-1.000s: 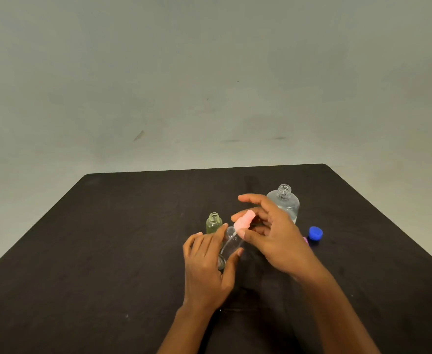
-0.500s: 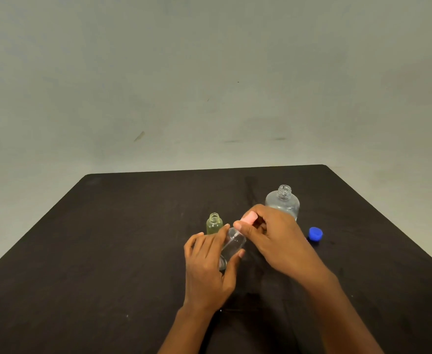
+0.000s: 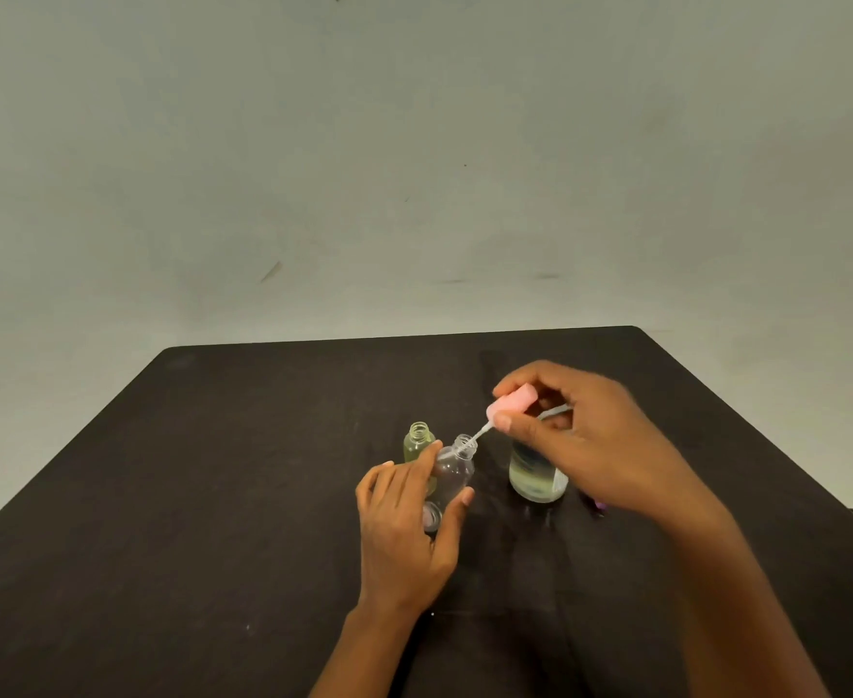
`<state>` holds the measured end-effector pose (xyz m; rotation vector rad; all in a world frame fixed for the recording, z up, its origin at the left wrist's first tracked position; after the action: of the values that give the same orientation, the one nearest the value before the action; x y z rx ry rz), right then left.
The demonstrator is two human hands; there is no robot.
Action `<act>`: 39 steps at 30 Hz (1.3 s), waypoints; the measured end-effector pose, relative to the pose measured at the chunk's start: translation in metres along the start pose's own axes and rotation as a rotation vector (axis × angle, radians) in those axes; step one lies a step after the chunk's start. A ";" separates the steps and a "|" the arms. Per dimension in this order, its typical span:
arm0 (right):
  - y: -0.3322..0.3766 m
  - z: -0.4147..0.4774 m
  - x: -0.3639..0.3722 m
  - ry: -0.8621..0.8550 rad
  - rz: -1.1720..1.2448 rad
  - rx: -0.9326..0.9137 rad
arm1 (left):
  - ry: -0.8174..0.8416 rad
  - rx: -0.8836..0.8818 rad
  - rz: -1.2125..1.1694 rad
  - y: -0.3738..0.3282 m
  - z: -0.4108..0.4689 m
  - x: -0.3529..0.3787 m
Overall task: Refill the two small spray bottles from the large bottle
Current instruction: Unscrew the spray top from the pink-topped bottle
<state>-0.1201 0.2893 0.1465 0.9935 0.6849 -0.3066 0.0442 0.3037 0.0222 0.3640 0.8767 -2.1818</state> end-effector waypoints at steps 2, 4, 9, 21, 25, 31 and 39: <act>0.001 0.001 -0.010 -0.070 0.037 0.003 | -0.019 -0.010 0.000 0.001 0.000 0.000; -0.001 0.001 -0.019 -0.175 0.123 0.016 | -0.038 -0.027 -0.004 0.001 0.000 -0.001; -0.019 -0.005 -0.037 -0.611 0.292 0.044 | -0.084 -0.070 -0.040 0.001 0.001 -0.004; -0.140 -0.033 -0.011 -0.768 -0.012 0.619 | -0.193 -0.263 -0.153 0.008 0.001 -0.012; -0.159 -0.038 0.000 -0.709 -0.107 0.757 | -0.224 -0.320 -0.179 0.011 0.001 -0.014; -0.172 -0.045 0.007 -0.615 -0.168 0.867 | -0.298 -0.409 -0.200 0.019 0.002 -0.016; -0.177 -0.043 0.010 -0.527 -0.171 0.920 | -0.289 -0.575 -0.148 0.040 0.001 -0.015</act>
<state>-0.2235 0.2334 0.0065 1.6327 0.1102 -1.0517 0.0832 0.2913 0.0113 -0.2969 1.3319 -1.9315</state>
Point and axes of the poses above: each hand's wrist, its own z-axis towards the middle knuckle, its own x-axis out of the palm, y = z × x, the point moved 3 cm from there along z, towards the middle knuckle, and after that the axes turned 6 degrees about y, right-handed, at the moved point
